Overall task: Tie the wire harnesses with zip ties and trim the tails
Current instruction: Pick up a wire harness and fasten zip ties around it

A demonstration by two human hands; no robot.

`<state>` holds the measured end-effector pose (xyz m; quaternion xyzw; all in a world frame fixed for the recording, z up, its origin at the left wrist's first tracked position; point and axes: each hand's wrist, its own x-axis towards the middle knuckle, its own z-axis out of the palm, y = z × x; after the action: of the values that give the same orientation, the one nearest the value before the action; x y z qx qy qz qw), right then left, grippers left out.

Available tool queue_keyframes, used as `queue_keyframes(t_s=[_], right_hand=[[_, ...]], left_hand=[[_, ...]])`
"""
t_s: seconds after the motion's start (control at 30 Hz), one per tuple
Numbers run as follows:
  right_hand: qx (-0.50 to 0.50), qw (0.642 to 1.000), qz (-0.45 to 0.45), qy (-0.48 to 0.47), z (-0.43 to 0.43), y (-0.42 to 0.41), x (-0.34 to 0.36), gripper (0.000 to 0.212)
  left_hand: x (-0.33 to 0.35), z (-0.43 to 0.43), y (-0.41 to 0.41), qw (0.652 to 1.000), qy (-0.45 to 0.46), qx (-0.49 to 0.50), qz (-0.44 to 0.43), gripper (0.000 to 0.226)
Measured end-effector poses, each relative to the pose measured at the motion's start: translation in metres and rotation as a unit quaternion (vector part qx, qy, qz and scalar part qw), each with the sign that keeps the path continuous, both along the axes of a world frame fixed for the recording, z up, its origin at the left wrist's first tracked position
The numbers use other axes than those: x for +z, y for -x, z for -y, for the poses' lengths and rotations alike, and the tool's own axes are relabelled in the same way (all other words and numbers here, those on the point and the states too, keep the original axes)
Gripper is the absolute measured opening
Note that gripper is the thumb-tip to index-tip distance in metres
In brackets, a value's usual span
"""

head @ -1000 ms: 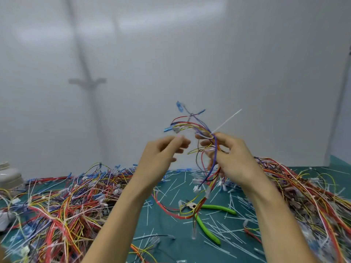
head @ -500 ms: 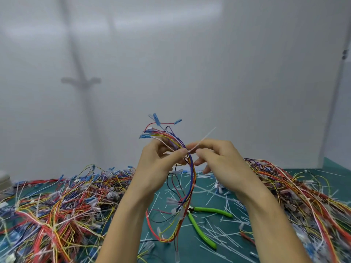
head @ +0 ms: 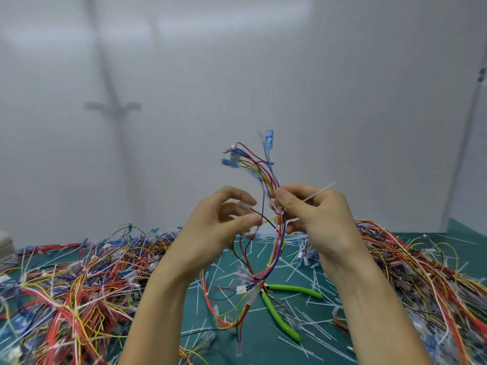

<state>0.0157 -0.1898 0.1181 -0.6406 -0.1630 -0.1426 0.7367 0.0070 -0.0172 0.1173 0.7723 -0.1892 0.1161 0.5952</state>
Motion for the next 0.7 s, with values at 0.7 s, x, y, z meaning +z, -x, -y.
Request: queue_keyframes(t_s=[0.7], right_hand=[[0.107,0.987,-0.056,-0.108,0.004,0.007,0.008,0.018]], left_hand=[[0.009,-0.011,0.01,0.999,0.033,0.032,0.011,0.023]])
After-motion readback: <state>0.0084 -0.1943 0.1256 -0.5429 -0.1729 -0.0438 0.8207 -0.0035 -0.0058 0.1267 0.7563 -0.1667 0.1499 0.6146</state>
